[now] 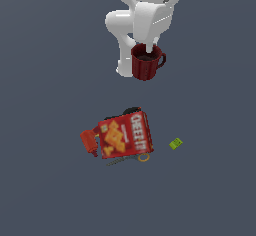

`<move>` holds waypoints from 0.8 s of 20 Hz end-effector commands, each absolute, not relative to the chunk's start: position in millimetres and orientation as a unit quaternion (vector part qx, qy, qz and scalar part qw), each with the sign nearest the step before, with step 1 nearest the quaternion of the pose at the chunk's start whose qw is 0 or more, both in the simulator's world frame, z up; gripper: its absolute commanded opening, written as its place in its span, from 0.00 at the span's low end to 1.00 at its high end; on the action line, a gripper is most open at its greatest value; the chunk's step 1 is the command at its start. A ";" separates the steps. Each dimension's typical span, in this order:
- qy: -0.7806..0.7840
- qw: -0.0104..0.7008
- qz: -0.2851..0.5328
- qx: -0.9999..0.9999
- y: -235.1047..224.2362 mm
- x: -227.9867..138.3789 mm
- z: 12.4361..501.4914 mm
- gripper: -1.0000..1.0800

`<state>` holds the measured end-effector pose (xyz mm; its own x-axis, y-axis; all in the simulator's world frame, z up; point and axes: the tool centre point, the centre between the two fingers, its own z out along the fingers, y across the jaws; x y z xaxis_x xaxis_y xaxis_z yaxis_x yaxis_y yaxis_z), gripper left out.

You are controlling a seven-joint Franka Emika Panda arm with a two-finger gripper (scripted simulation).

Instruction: Pick up a designated object from a clutter of objects.

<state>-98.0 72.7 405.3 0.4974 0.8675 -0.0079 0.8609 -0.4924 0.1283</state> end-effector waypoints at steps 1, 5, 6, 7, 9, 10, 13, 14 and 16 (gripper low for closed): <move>0.500 0.058 0.030 0.863 69.3 -108.5 425.0 0.00; 0.500 0.058 0.030 0.864 65.2 -121.2 448.6 0.00; 0.500 0.058 0.030 0.864 64.3 -123.7 453.4 0.00; 0.500 0.059 0.030 0.864 63.6 -125.9 457.7 0.00; 0.500 0.059 0.030 0.864 62.2 -129.4 464.9 0.00; 0.500 0.059 0.029 0.864 61.8 -130.8 467.9 0.00; 0.500 0.059 0.029 0.864 60.7 -133.4 474.0 0.00; 0.500 0.059 0.029 0.864 60.5 -133.9 475.2 0.00; 0.500 0.059 0.029 0.864 60.3 -134.2 476.1 0.00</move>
